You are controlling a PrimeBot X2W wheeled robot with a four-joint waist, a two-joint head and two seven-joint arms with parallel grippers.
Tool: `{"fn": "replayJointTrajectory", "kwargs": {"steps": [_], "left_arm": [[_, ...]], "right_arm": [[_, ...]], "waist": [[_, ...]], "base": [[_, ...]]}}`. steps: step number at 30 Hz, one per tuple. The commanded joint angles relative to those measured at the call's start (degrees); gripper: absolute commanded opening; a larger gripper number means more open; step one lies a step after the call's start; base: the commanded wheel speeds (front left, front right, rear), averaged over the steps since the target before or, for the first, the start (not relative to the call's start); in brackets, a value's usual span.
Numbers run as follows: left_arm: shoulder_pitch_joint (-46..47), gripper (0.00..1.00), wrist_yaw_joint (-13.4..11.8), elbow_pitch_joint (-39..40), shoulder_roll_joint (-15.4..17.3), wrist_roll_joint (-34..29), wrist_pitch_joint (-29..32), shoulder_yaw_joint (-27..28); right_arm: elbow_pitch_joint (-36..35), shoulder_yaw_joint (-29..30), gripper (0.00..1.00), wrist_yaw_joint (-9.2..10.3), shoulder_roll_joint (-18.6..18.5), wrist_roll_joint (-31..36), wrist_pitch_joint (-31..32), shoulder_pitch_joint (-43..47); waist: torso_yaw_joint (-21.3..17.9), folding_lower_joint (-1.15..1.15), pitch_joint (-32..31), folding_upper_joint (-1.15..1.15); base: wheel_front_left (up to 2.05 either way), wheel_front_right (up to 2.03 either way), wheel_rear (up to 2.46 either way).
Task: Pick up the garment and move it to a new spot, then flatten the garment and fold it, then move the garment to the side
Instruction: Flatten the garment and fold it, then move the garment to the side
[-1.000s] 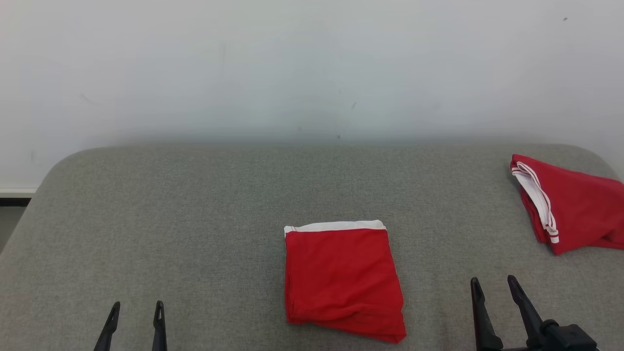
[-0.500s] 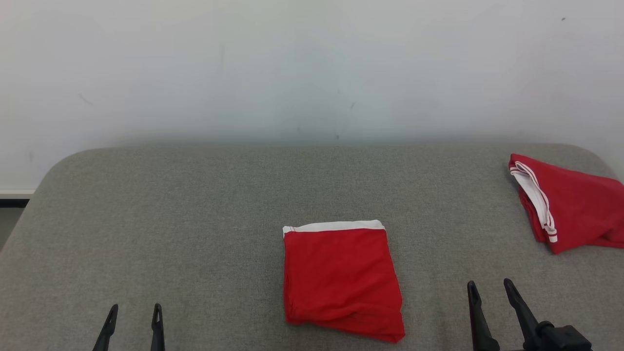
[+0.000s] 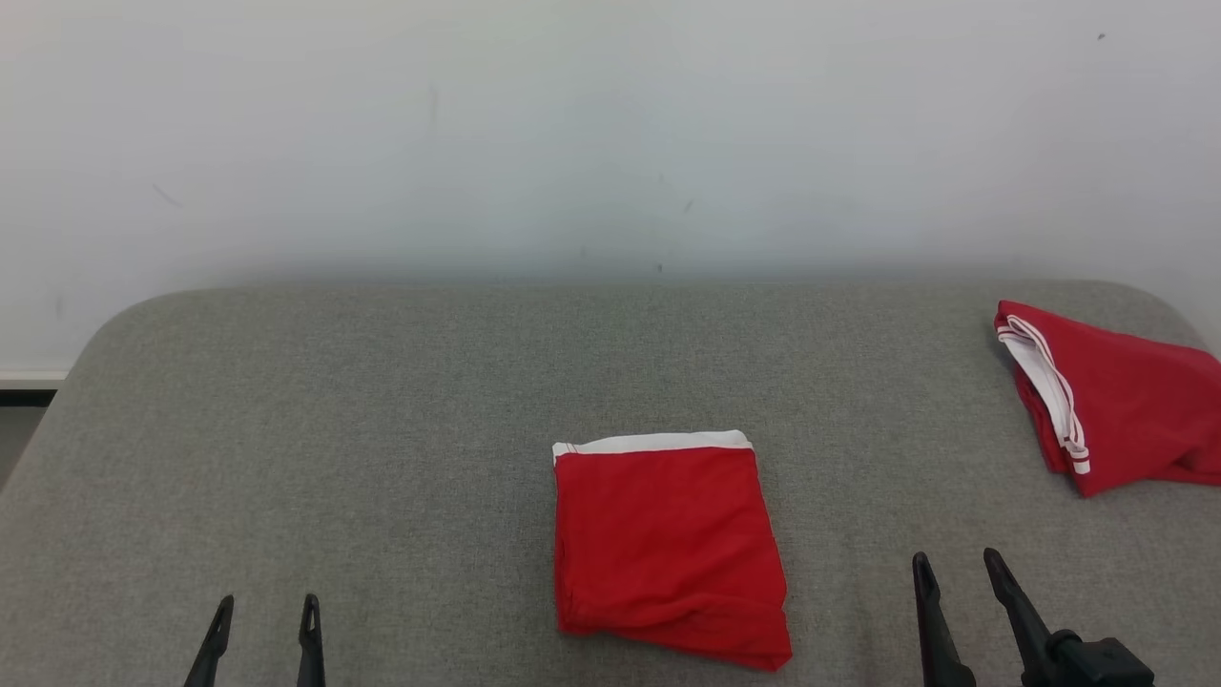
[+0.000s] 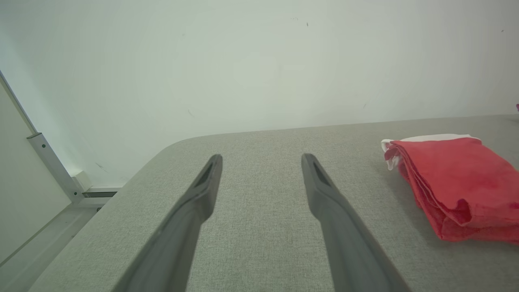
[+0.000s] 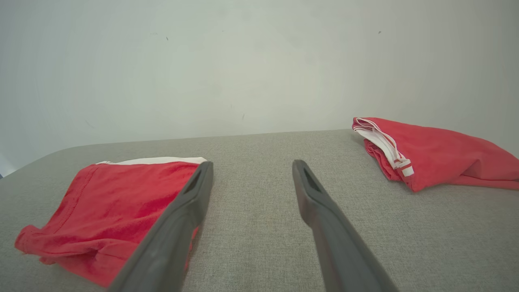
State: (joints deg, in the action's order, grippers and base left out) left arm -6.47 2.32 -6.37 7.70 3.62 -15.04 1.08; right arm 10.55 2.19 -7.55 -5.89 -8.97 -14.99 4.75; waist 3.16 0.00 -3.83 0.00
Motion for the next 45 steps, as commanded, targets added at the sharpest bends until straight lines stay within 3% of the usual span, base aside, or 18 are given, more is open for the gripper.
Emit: {"fn": "replayJointTrajectory", "kwargs": {"steps": [1, 21, 29, 36, 45], "left_arm": [[-0.37, 1.00, -0.27, -0.04, 0.27, 0.65, -0.17, -0.01], [0.35, 1.00, -0.66, -0.32, 0.77, 1.12, -0.17, -0.87], [1.37, 1.00, -0.42, -0.61, 0.47, 1.32, -0.18, -1.96], [2.92, 1.00, -0.08, -0.92, 0.06, 1.27, -0.18, -3.22], [5.65, 1.00, 0.45, -2.11, -0.32, 1.81, -0.18, -4.26]], "right_arm": [[0.08, -0.14, 1.00, 0.17, 0.22, 0.42, -0.23, -0.03], [0.57, -0.36, 1.00, 0.17, 0.41, 0.76, 0.01, 0.10], [1.82, -4.14, 1.00, 0.17, -0.57, 1.07, 2.03, -4.18], [9.58, -6.01, 1.00, 0.17, -1.02, 0.28, 5.30, -13.32], [27.66, -5.82, 1.00, 0.17, -2.04, 0.17, 6.29, -23.08]], "waist": [[-0.04, 0.00, 0.00, 0.00], [0.28, 0.00, 0.13, 0.00], [2.08, 0.00, 0.33, 0.00], [4.94, 0.00, 1.60, 0.00], [8.78, 0.00, 5.09, 0.00]], "base": [[0.00, 0.00, 0.00], [0.00, 0.00, 0.00], [0.00, 0.00, 0.00], [0.00, 0.00, 0.00], [0.00, 0.00, 0.00]]}}
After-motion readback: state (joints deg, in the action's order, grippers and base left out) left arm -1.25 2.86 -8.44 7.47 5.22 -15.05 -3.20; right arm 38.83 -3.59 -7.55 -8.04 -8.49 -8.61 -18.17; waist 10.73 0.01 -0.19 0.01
